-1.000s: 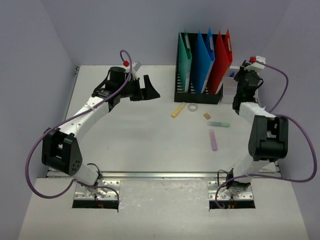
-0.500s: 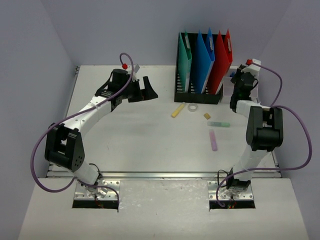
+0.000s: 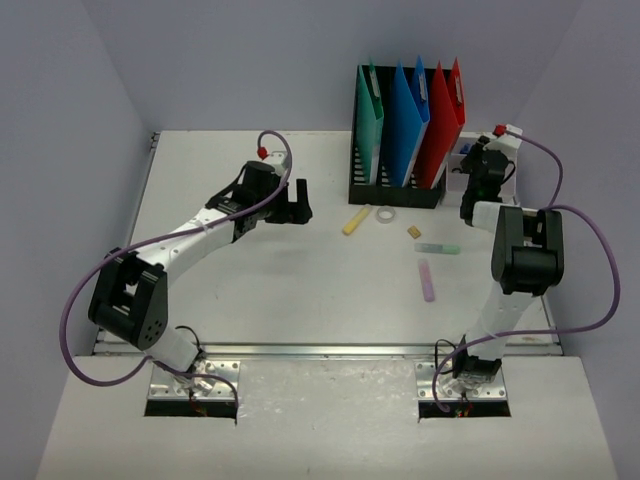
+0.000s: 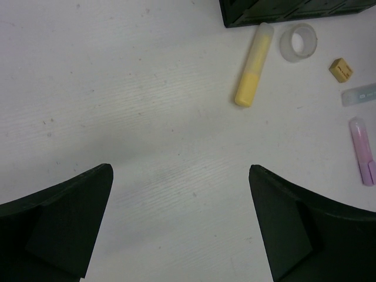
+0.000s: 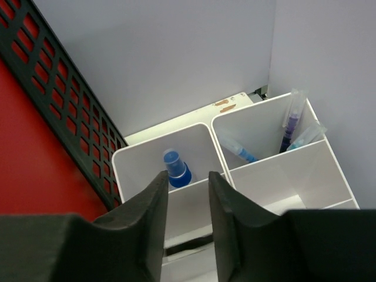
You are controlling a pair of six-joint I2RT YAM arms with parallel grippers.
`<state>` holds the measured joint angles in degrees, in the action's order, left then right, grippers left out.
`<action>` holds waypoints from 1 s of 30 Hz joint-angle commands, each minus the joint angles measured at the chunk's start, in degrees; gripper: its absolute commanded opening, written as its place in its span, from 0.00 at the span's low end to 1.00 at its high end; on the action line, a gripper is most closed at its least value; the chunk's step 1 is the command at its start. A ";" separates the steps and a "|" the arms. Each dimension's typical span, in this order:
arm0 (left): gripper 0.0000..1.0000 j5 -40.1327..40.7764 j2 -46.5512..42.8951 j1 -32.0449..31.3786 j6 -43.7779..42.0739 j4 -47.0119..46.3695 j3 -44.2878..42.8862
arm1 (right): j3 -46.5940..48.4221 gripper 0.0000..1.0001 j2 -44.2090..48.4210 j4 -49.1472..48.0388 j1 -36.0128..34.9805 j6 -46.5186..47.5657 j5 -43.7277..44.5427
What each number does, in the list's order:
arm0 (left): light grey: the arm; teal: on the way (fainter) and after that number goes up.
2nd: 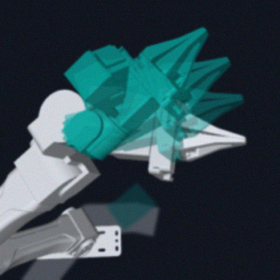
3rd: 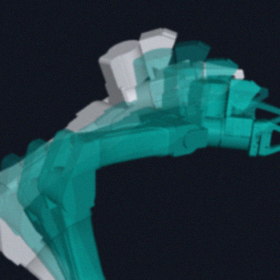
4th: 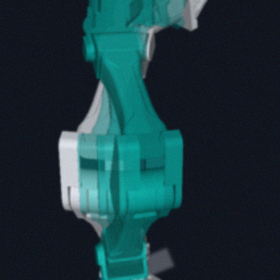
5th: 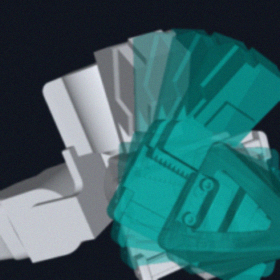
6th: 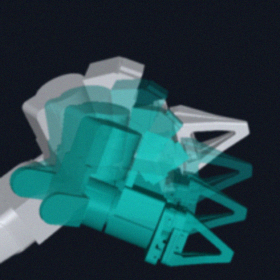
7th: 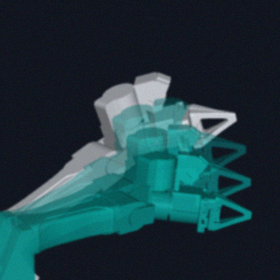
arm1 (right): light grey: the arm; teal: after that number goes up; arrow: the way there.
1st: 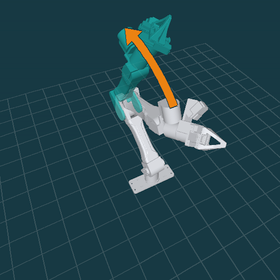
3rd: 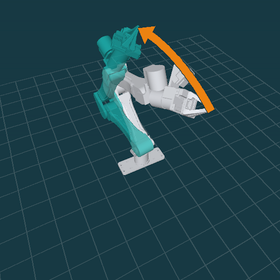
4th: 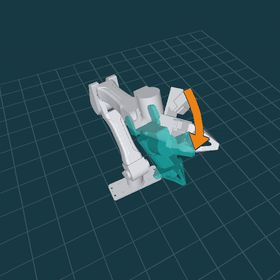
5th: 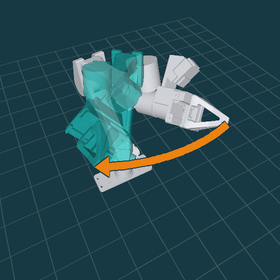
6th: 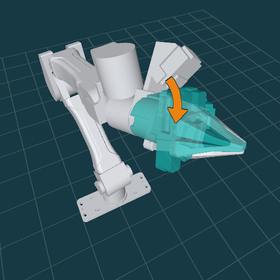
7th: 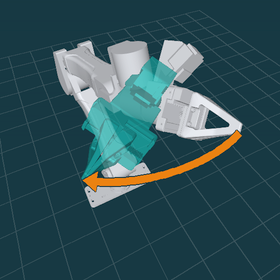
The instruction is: Organize the desk
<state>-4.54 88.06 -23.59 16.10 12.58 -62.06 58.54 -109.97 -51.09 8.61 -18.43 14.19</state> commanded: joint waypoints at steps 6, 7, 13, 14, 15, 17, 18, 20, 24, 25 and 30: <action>1.00 4.02 -1.93 -4.46 -4.23 -6.29 -0.92 | -3.77 0.46 8.76 -0.77 0.62 0.39 -10.74; 1.00 4.80 -1.65 -5.19 -4.62 -6.88 -0.87 | -4.96 0.47 11.06 0.39 0.64 0.65 -12.23; 0.99 5.10 1.81 -5.98 -6.66 -7.71 -1.74 | -14.70 0.49 29.02 13.94 0.70 6.63 -29.06; 0.98 4.17 2.11 -6.00 -7.15 -7.88 -1.96 | -15.89 0.49 31.62 15.84 0.70 8.16 -31.41; 0.96 2.75 2.46 -6.11 -8.03 -8.15 -2.38 | -17.09 0.49 34.56 18.12 0.70 9.78 -33.88; 0.94 0.79 3.58 -6.31 -9.73 -7.18 -5.01 | -18.71 0.50 40.13 24.09 0.70 12.85 -37.34; 0.93 0.23 4.33 -6.37 -10.42 -6.27 -6.71 | -19.22 0.50 42.74 27.42 0.69 14.19 -38.44; 0.92 0.00 5.72 -6.52 -10.51 -4.88 -9.20 | -19.66 0.52 46.19 32.04 0.62 16.23 -39.97; 0.92 1.28 6.97 -8.50 -9.86 -5.33 -9.26 | -21.09 0.53 50.85 37.79 0.62 22.60 -44.64; 0.92 2.13 7.72 -9.34 -9.73 -5.24 -9.40 | -21.60 0.53 51.81 38.90 0.62 24.61 -45.85; 0.93 7.86 12.86 -12.40 -9.88 -4.32 -13.21 | -22.97 0.58 55.92 43.83 0.60 35.02 -49.74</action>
<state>-0.75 97.05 -33.42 7.26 9.10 -71.24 36.22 -56.66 -12.81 9.19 6.05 -30.11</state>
